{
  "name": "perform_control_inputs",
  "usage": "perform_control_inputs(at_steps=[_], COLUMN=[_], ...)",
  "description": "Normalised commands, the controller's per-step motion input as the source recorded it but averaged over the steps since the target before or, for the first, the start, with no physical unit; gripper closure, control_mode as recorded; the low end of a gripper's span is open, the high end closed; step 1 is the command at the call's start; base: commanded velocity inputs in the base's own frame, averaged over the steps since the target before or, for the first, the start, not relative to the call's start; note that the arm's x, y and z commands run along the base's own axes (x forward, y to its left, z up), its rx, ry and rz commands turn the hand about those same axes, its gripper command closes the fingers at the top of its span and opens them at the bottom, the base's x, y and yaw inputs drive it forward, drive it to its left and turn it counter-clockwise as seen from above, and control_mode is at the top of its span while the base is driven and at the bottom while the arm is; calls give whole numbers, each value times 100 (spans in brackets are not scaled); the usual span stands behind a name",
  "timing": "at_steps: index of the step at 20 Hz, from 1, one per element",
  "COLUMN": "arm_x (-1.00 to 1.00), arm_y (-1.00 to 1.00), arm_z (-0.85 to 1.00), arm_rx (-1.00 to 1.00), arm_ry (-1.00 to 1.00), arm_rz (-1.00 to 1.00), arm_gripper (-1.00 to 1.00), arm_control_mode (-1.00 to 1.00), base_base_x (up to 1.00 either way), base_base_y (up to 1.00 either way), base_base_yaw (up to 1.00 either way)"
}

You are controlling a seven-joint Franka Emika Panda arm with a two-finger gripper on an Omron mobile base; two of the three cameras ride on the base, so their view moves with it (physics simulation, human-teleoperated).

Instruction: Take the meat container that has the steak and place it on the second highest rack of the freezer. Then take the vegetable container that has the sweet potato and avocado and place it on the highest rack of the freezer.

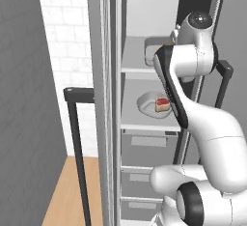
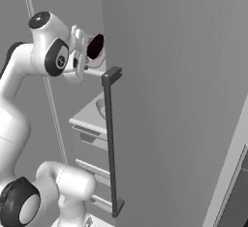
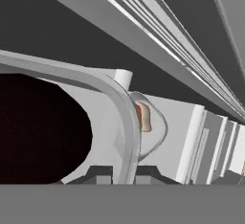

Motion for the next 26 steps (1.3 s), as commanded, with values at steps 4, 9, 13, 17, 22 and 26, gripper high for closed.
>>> perform_control_inputs(at_steps=[4, 9, 13, 17, 22, 26], arm_x=[28, 63, 27, 5, 10, 12], arm_y=[0, 0, 0, 0, -5, -7], arm_z=[-12, 0, -23, -21, -17, -13], arm_rx=[0, 0, 0, 0, 0, 0], arm_ry=[2, 0, 0, 0, 0, 0], arm_rz=[0, 0, 0, 0, 0, 0], arm_gripper=[100, 100, 100, 100, 100, 100], arm_control_mode=[-100, -100, -100, -100, -100, -100], base_base_x=[0, 0, 0, 0, 0, 0], base_base_y=[0, 0, 0, 0, 0, 0], base_base_yaw=[0, 0, 0, 0, 0, 0])
